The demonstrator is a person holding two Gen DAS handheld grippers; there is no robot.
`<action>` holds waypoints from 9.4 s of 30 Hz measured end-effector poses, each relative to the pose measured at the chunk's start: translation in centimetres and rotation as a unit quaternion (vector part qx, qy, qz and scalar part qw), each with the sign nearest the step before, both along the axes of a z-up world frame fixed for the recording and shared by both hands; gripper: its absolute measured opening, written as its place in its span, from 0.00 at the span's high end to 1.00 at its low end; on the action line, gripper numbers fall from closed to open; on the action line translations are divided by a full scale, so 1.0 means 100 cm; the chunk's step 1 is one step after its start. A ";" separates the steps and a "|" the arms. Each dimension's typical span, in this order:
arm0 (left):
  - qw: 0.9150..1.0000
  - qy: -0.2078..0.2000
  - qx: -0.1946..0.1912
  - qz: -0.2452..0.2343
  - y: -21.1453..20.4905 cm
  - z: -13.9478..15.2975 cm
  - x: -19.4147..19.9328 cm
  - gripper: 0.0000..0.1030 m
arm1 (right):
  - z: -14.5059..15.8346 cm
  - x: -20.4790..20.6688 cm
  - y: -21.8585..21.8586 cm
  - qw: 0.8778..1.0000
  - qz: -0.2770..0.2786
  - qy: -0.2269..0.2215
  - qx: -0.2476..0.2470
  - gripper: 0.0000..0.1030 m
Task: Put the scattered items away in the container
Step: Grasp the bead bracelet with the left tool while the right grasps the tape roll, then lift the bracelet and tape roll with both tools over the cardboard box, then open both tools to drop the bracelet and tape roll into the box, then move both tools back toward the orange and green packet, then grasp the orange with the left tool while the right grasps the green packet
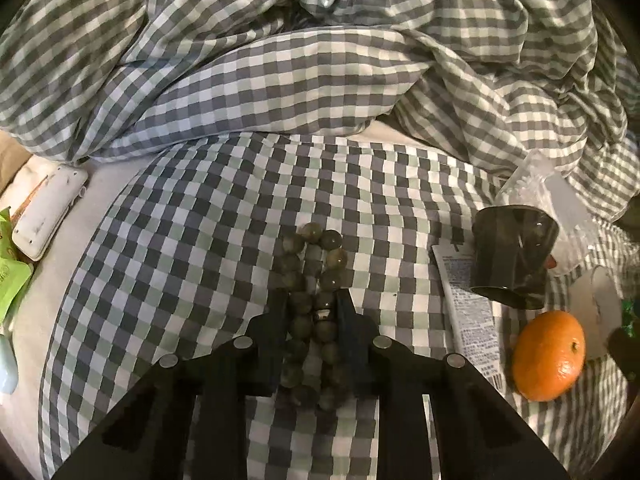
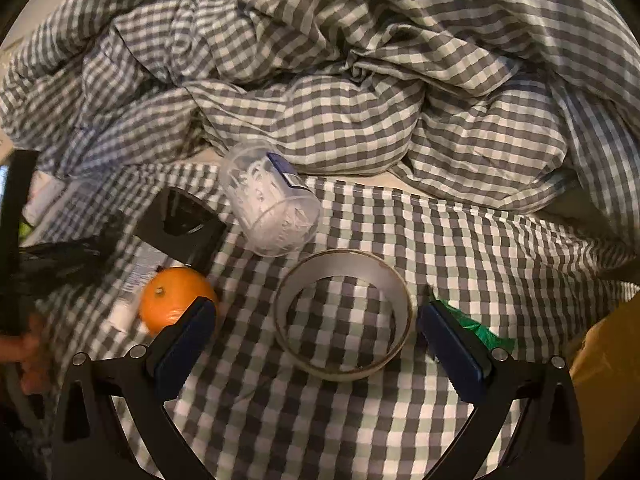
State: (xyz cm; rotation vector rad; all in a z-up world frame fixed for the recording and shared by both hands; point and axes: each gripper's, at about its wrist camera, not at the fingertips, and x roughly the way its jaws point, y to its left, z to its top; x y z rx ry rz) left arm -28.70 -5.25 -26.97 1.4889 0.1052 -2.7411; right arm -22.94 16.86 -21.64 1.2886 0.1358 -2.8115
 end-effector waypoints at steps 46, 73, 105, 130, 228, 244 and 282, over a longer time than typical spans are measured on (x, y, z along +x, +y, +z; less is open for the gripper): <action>0.997 0.076 0.017 0.012 -0.034 0.114 0.082 0.89 | 0.061 0.022 -0.004 0.998 0.013 0.040 -0.055 0.19; 0.981 0.181 0.029 -0.059 0.073 0.259 0.205 0.89 | 0.216 0.191 0.086 0.983 -0.032 0.168 -0.067 0.19; 0.963 0.194 0.043 -0.179 0.280 0.292 0.262 0.89 | 0.208 0.300 0.278 0.975 -0.152 0.153 -0.060 0.19; 0.946 0.159 0.038 -0.281 0.410 0.269 0.263 0.89 | 0.194 0.323 0.353 0.966 -0.204 0.153 -0.052 0.06; 0.994 0.109 0.011 -0.010 0.044 0.170 0.145 0.00 | 0.136 0.122 0.061 0.996 -0.025 0.062 -0.058 0.00; 0.995 0.056 0.017 -0.076 0.106 0.083 0.082 0.00 | 0.049 0.060 0.075 0.997 -0.041 -0.010 -0.070 0.00; 0.997 -0.003 0.023 -0.074 0.117 0.020 0.054 0.45 | -0.005 0.015 0.090 0.995 -0.075 -0.038 -0.060 0.00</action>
